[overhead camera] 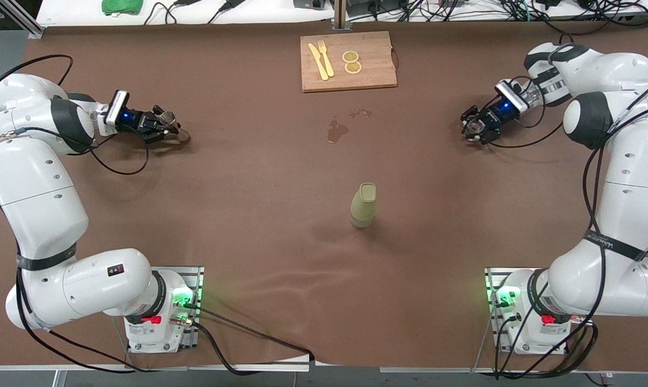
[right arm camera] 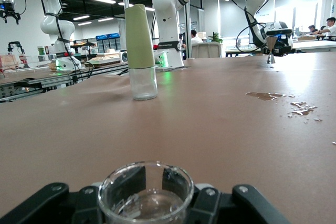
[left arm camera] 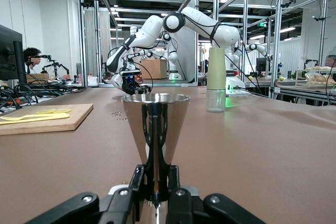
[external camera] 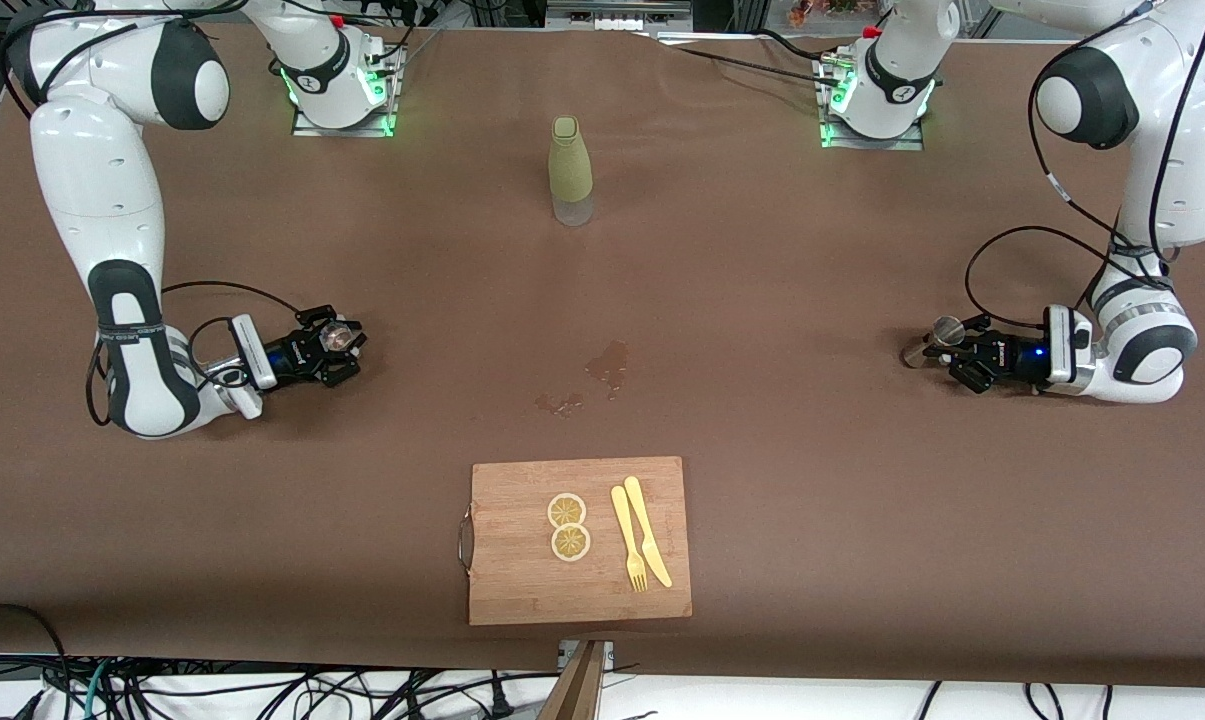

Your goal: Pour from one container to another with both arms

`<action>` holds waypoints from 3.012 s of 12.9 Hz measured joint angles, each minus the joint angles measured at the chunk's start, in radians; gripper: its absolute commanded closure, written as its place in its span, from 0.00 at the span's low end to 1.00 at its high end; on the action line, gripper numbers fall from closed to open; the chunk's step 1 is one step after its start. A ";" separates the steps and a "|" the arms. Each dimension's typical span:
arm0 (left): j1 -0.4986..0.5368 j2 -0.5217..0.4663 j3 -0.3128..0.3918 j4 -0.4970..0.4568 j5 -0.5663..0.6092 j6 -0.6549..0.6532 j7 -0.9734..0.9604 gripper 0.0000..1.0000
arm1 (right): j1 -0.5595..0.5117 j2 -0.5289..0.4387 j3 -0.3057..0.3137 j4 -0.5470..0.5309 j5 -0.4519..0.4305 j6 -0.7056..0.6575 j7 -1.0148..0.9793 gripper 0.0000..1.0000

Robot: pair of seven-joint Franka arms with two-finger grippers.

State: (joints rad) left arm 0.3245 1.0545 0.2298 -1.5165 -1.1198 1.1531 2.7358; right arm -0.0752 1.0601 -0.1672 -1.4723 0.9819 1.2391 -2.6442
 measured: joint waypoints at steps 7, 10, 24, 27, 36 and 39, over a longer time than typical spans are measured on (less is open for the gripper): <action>0.003 0.036 -0.003 0.000 0.000 -0.002 0.013 0.81 | -0.002 0.001 0.000 0.006 -0.039 -0.028 0.000 0.00; 0.004 0.037 -0.003 0.000 0.000 0.014 0.013 0.00 | -0.007 0.001 -0.022 0.015 -0.060 -0.039 0.006 0.00; -0.022 -0.221 0.030 0.108 0.300 0.240 -0.985 0.00 | -0.018 -0.164 -0.201 0.144 -0.086 -0.133 0.660 0.00; -0.090 -0.327 0.030 0.120 0.427 0.244 -1.361 0.00 | -0.008 -0.238 -0.201 0.148 -0.096 -0.132 0.871 0.00; -0.352 -0.642 0.021 0.126 0.694 0.244 -2.146 0.00 | 0.083 -0.605 -0.198 0.036 -0.440 0.056 1.436 0.00; -0.366 -0.717 -0.003 0.126 0.759 0.245 -2.164 0.00 | 0.086 -0.707 -0.136 0.001 -0.579 0.101 1.675 0.00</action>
State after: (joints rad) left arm -0.0418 0.3378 0.2269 -1.3906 -0.3604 1.3976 0.5715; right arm 0.0112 0.3527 -0.3031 -1.4712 0.4030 1.3405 -0.9694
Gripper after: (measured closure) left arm 0.000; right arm 0.000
